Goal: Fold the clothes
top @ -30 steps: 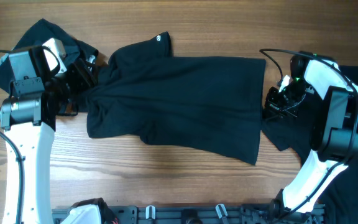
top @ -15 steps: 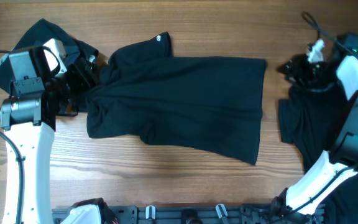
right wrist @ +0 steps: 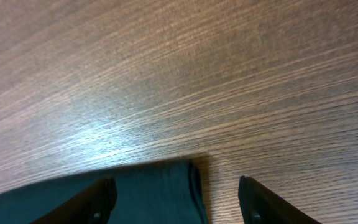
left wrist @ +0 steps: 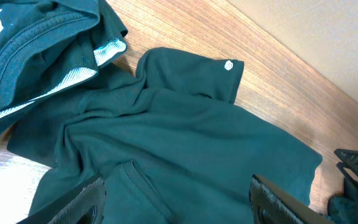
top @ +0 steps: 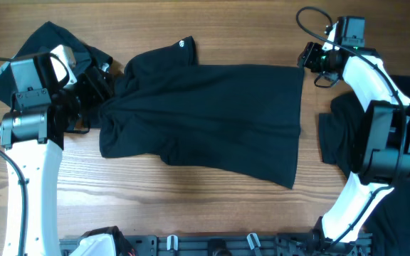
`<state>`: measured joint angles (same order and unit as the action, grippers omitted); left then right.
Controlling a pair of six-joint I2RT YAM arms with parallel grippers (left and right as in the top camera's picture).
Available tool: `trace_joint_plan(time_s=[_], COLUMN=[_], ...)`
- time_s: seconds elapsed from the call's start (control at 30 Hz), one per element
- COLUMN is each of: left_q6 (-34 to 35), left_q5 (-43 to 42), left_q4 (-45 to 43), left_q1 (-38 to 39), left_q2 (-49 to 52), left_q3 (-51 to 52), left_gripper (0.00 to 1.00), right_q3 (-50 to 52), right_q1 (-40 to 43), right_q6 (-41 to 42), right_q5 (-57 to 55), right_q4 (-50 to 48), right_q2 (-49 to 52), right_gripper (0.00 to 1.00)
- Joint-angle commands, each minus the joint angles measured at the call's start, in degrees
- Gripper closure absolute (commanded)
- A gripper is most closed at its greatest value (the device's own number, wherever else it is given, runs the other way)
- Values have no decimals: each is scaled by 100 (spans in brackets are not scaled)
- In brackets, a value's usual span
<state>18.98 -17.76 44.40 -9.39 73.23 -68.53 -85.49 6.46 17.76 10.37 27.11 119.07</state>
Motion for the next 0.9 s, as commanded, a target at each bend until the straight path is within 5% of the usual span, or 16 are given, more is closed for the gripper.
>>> trace_joint_plan(time_s=[0.0, 0.2, 0.33, 0.53, 0.7, 0.73, 0.8, 0.83, 0.87], left_q6=[-74, -74, -74, -74, -76, -76, -76, -74, -74], left_q5=[-87, -87, -87, -87, -90, -90, -120, -361, -507], left_q4=[4, 7, 7, 2, 4, 4, 24, 28, 22], left_q1=[28, 28, 28, 28, 28, 28, 28, 28, 26], left_q2=[4, 4, 4, 4, 4, 4, 4, 4, 4], left_q3=[15, 15, 15, 15, 15, 15, 15, 15, 15], left_gripper=[26, 26, 26, 25, 23, 22, 15, 0, 0], right_q3=[-28, -28, -46, -238, -238, -238, -238, -238, -238], right_q1=[-103, -116, -103, 431, 780, 859, 997, 1056, 1095], right_q6=[44, 26, 48, 1327, 1550, 1547, 1539, 1513, 1423], right_q5=[94, 678, 931, 1180, 907, 911, 1314, 1552, 1727], right_q4=[-39, -181, -531, -2087, -2057, -2009, -1902, -1751, -1631], right_q2=[437, 643, 605, 221, 219, 210, 190, 142, 70], right_gripper=[32, 57, 96, 96, 96, 90, 41, 39, 39])
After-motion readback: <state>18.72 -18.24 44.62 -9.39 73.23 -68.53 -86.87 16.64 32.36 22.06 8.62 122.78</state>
